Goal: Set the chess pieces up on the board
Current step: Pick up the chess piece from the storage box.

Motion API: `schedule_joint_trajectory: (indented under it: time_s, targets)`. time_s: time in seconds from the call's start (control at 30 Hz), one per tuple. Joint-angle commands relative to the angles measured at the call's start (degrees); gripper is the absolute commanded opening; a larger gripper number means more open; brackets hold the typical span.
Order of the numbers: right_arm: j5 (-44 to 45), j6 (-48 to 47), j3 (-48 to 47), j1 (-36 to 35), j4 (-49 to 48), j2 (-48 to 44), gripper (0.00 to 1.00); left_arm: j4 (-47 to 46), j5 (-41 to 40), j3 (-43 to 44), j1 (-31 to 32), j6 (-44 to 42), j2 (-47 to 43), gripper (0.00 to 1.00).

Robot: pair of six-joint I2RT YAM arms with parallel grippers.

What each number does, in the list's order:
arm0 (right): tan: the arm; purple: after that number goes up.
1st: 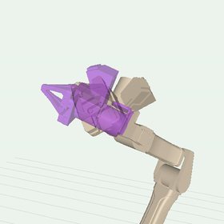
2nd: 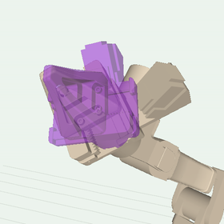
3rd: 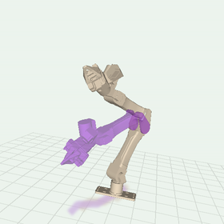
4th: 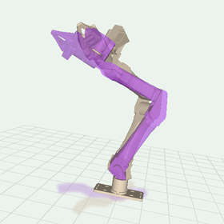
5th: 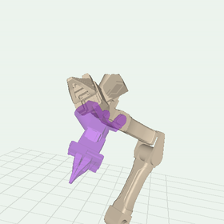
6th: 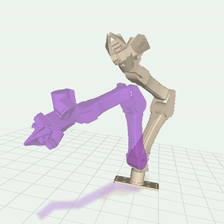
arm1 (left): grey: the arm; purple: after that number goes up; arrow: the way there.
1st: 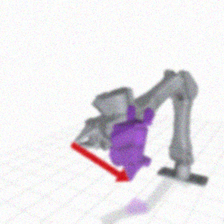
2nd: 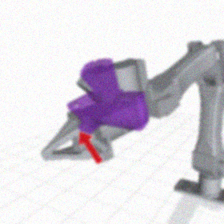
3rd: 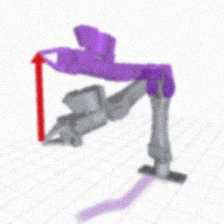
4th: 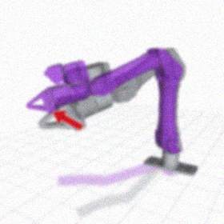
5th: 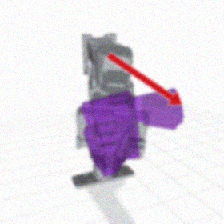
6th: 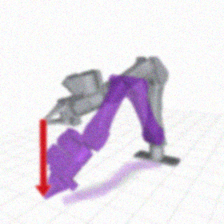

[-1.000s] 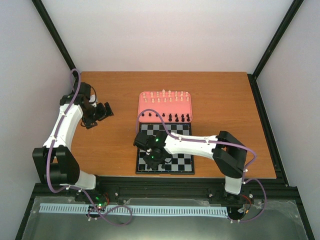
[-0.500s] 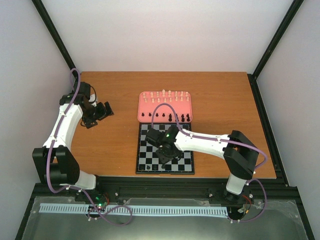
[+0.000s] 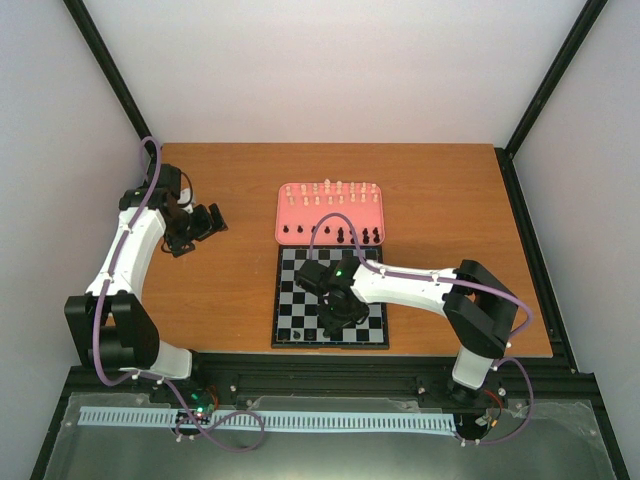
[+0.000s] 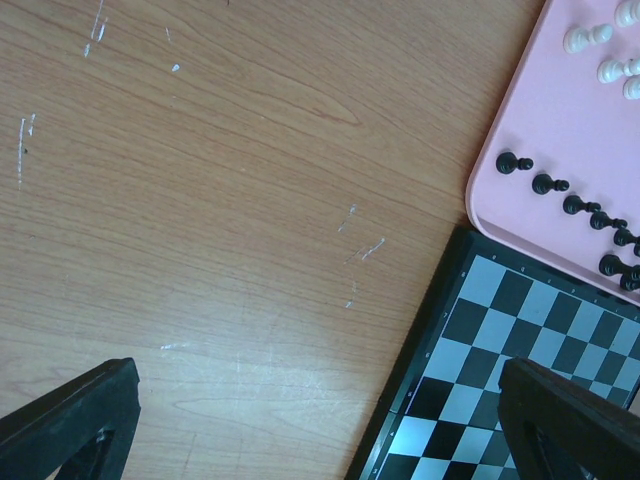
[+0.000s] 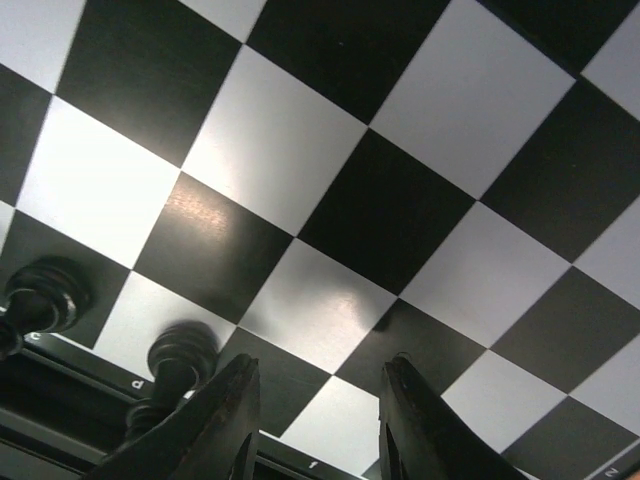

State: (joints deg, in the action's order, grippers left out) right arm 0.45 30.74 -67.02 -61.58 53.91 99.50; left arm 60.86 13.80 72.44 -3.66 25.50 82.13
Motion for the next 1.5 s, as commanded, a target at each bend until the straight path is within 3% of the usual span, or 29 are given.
schedule_joint_trajectory:
  time_s: [0.0,0.87,1.2,1.47]
  targets:
    - [-2.3,-0.8,0.7,0.2,-1.8,0.6,0.34,-0.8,0.4,-0.2,-0.3,0.6,-0.5,1.00]
    - [-6.8,-3.0,0.6,0.2,-3.4,2.3,0.34,-1.4,0.3,-1.0,-0.3,0.5,-0.1,1.00]
    - [2.9,0.2,-0.7,1.7,1.0,-1.8,0.41,-1.5,0.3,-0.7,-0.3,0.6,0.2,1.00]
    - [5.7,-5.9,-10.3,9.7,2.3,-0.5,0.44,-1.1,0.4,1.0,-0.3,0.5,0.9,1.00]
